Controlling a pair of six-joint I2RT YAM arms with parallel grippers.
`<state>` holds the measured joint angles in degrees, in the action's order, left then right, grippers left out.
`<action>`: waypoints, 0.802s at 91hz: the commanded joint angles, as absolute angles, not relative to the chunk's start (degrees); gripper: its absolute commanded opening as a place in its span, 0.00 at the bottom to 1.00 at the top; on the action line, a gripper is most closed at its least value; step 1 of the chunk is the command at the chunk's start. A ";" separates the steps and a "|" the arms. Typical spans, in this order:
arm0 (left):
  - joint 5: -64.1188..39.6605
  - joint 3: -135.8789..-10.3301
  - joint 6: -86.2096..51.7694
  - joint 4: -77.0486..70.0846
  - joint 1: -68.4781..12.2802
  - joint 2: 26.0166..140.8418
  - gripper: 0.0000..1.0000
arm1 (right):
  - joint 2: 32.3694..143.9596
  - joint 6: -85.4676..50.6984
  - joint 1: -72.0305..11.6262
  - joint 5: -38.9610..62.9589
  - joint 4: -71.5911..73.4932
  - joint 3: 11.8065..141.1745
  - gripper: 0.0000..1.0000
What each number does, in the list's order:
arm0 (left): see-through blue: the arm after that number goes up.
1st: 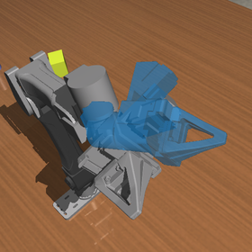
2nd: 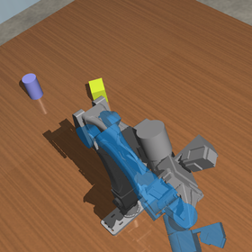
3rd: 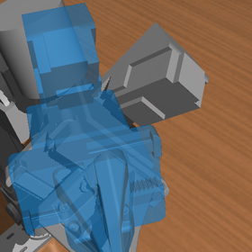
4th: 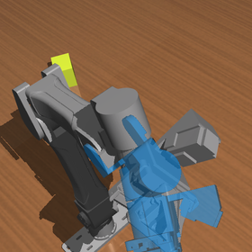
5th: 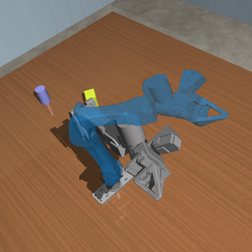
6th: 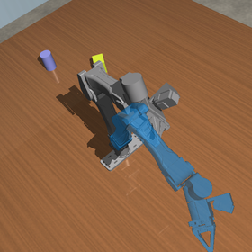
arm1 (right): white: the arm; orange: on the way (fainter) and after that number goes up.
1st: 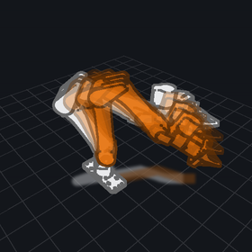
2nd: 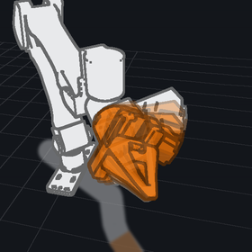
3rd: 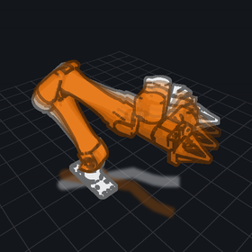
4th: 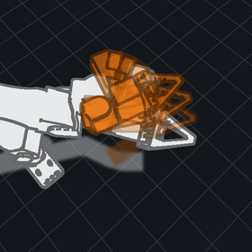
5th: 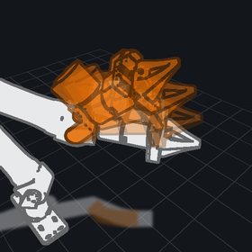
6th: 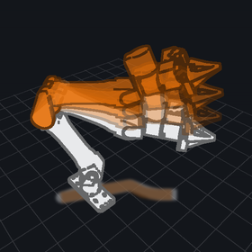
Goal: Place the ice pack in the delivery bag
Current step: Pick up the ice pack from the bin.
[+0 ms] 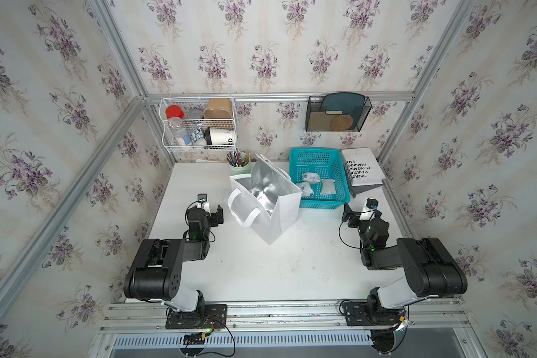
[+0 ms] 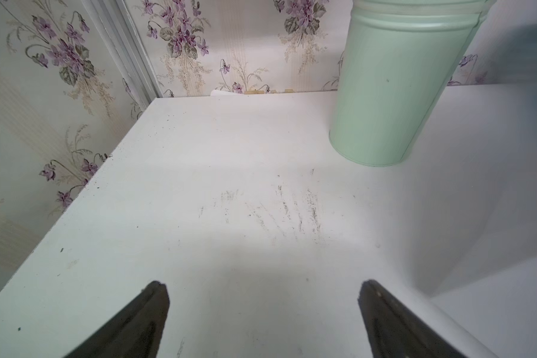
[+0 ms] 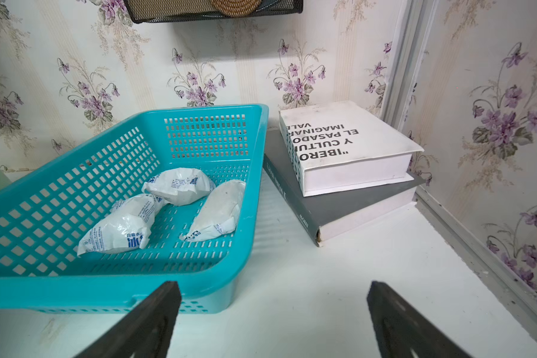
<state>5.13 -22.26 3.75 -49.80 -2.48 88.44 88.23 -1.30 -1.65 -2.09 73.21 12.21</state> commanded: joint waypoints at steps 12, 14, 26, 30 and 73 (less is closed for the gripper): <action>5.45 -22.36 3.69 -51.42 -2.46 88.50 1.00 | 88.21 -0.92 -1.76 -2.02 74.06 12.40 1.00; 5.45 -22.33 3.69 -51.48 -2.46 88.44 1.00 | 87.88 -0.93 -1.76 -2.13 74.08 12.44 1.00; 6.77 -23.47 3.67 -48.88 -2.65 86.91 1.00 | 79.18 -0.78 -2.78 -5.22 62.85 14.47 1.00; 7.88 -25.47 4.22 -41.96 -3.42 82.96 1.00 | 75.12 -0.33 -3.39 -5.35 56.31 16.58 1.00; -4.29 -72.12 -17.52 34.75 -3.69 71.46 1.00 | 76.56 -18.94 -2.68 14.32 0.06 62.95 1.00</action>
<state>4.51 -57.25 -9.17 2.33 -3.81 67.35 71.79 -9.19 -3.42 3.99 19.55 55.09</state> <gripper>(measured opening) 0.998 0.998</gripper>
